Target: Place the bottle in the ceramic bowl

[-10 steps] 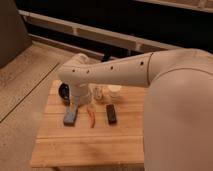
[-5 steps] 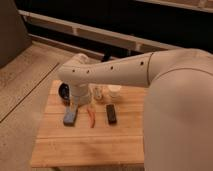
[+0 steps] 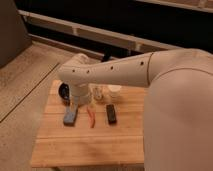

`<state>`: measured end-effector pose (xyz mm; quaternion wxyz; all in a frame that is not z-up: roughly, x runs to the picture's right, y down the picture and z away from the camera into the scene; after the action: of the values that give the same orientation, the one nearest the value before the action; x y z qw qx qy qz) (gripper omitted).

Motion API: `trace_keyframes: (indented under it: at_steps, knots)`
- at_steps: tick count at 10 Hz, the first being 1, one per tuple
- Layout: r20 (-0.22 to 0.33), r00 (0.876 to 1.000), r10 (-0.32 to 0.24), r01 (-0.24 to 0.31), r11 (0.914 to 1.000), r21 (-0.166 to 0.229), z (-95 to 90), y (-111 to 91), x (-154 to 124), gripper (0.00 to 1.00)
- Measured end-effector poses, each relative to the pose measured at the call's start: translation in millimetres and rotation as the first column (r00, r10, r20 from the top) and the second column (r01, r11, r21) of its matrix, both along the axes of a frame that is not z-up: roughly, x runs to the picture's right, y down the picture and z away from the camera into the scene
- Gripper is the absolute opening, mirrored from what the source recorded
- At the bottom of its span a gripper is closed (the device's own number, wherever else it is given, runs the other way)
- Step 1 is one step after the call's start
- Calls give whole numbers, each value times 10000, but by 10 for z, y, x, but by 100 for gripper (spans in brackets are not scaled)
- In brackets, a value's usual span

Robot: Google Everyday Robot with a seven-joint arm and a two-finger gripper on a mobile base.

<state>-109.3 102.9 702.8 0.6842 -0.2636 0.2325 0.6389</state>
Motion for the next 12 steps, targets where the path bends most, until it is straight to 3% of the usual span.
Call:
trace_keyframes:
  at_steps: [1,2,5,6,8,12]
  knots:
    - [-22,10000,49,-49,10000,54,4,-26,-2,65]
    - [-92,9999,128,-124,9993,358,62,-129,-5,65]
    - [-261,9996,63,-18,9857,1684,481,-703,27,65]
    - [-242,9997,14,31,9830,1837,599,-816,91,65]
    - [-154,9998,147,-119,9851,1714,860,-926,316,65]
    - [-570,9978,326,-252,9918,1255,1145,-1099,857,65]
